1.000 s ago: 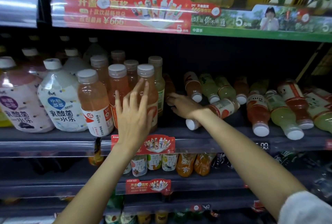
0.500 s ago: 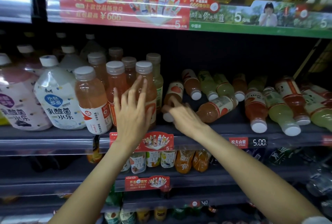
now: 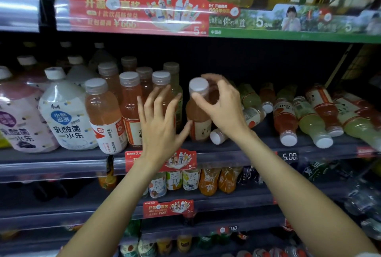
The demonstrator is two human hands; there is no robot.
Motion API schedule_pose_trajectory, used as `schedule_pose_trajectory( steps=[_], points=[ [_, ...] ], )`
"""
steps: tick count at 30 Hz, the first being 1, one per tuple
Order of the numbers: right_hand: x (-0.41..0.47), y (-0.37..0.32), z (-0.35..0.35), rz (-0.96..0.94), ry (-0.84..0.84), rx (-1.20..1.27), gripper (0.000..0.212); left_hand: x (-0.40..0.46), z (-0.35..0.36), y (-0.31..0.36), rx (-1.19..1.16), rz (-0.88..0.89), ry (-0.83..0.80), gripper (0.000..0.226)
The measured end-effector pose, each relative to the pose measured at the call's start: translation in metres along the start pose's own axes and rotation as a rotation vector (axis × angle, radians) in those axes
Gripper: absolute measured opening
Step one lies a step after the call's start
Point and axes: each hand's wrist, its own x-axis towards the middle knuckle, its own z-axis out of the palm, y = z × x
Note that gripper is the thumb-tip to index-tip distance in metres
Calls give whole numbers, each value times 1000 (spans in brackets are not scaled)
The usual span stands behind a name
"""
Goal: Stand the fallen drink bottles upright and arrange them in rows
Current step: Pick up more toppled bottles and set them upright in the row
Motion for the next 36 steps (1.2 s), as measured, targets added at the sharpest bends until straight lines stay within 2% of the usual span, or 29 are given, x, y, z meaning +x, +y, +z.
schedule_pose_trajectory(
  steps=[2,5,9,12,15,21,24,28,32,34,36],
  points=[
    [11,1,3,155,-5,109,38,6,2,3,14,-3,-18,62],
    [15,4,5,317,-101,244,41,7,6,4,11,25,-49,64],
    [-13,10,-1,259,-328,41,76,1,12,5,2,32,-75,59],
    [-30,20,11,257,-320,-42,91,-8,12,0,-16,16,-76,54],
    [-28,26,31,271,-236,-145,85,-16,11,-8,7,4,-77,55],
    [-17,35,60,309,-141,32,76,-18,3,-11,2,-6,-86,61],
    [-14,40,66,319,-192,42,80,-18,2,-11,-9,-7,-90,61],
    [-21,49,52,303,-346,151,89,-19,4,-11,-34,-6,-93,63],
    [-40,60,-9,44,-334,-74,61,-24,0,-3,-120,8,-15,46],
    [-43,79,-41,-13,-383,-293,64,-27,-1,9,-202,52,-27,41],
    [-40,104,-58,-30,-489,-572,74,-26,2,27,-276,78,-139,42]
  ],
)
